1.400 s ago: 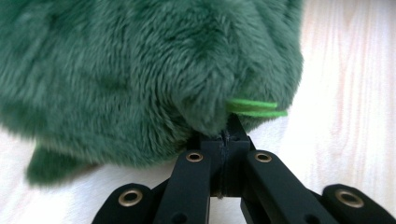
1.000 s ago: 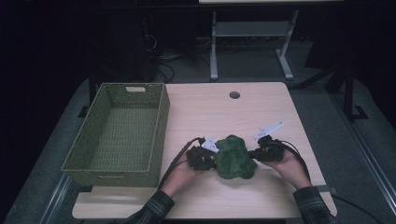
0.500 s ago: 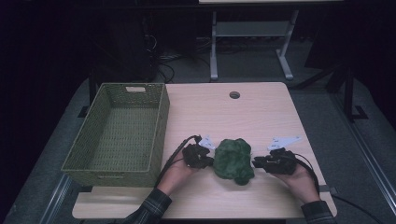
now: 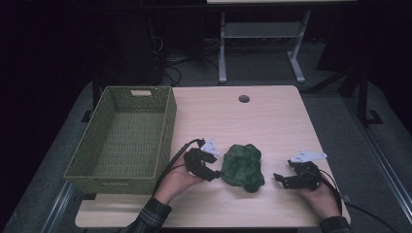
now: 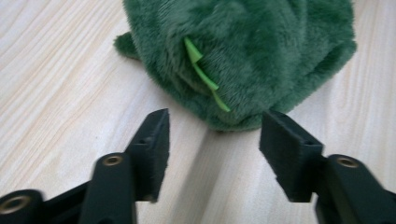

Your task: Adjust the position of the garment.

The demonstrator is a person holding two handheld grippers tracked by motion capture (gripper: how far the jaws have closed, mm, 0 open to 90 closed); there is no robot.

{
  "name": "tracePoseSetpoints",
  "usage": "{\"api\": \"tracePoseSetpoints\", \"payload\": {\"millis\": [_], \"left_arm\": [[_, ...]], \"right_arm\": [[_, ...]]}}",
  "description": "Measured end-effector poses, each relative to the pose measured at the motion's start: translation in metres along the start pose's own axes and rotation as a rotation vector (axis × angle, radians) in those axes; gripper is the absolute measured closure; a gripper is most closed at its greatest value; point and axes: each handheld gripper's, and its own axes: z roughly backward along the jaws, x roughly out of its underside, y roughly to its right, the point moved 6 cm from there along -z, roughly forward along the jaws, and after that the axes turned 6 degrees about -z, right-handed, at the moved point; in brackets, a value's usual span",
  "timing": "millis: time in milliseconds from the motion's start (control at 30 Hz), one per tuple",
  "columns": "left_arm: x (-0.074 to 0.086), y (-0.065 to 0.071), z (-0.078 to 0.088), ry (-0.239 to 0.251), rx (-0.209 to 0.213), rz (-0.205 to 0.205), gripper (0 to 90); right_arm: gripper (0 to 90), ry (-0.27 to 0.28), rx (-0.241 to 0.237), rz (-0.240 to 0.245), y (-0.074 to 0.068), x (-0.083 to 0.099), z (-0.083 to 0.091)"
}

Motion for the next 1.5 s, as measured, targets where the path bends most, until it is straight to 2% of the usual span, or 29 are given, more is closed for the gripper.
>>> {"api": "tracePoseSetpoints", "payload": {"millis": [233,367,400,533,567,633,800,1133,1267,1433,1500], "left_arm": [[-0.011,-0.001,0.004,-0.004,0.009,-0.013,31.2],[-0.017,-0.002,0.007,-0.021,0.026,-0.038,24.9],[-0.019,-0.002,0.006,-0.008,0.028,-0.027,23.5],[-0.027,-0.003,0.006,-0.038,0.050,-0.066,16.5],[-0.031,-0.002,0.005,-0.027,0.055,-0.062,15.8],[-0.036,-0.001,0.004,-0.033,0.074,-0.080,14.7],[-0.047,-0.003,0.001,-0.068,0.103,-0.132,13.9],[-0.060,-0.009,-0.022,-0.147,0.159,-0.232,13.5],[-0.060,-0.011,-0.034,-0.172,0.180,-0.245,13.4],[-0.052,-0.010,-0.051,-0.227,0.213,-0.252,12.8],[-0.049,-0.008,-0.056,-0.234,0.221,-0.257,12.7]], "right_arm": [[2.8,0.016,0.011,-0.014,0.005,0.003,-0.003],[2.8,0.015,0.016,-0.018,0.005,0.004,-0.003],[2.8,0.015,0.017,-0.018,0.005,0.004,-0.003],[2.8,0.014,0.020,-0.021,0.005,0.004,-0.003],[2.8,0.014,0.020,-0.021,0.005,0.004,-0.003],[2.8,0.014,0.020,-0.020,0.005,0.004,-0.003],[2.8,0.015,0.020,-0.020,0.005,0.004,-0.003],[2.9,0.015,0.020,-0.020,0.005,0.004,-0.003],[3.1,0.016,0.021,-0.020,0.005,0.003,-0.003],[3.1,0.015,0.021,-0.020,0.005,0.004,-0.003],[3.1,0.015,0.021,-0.021,0.005,0.004,-0.003]]}}
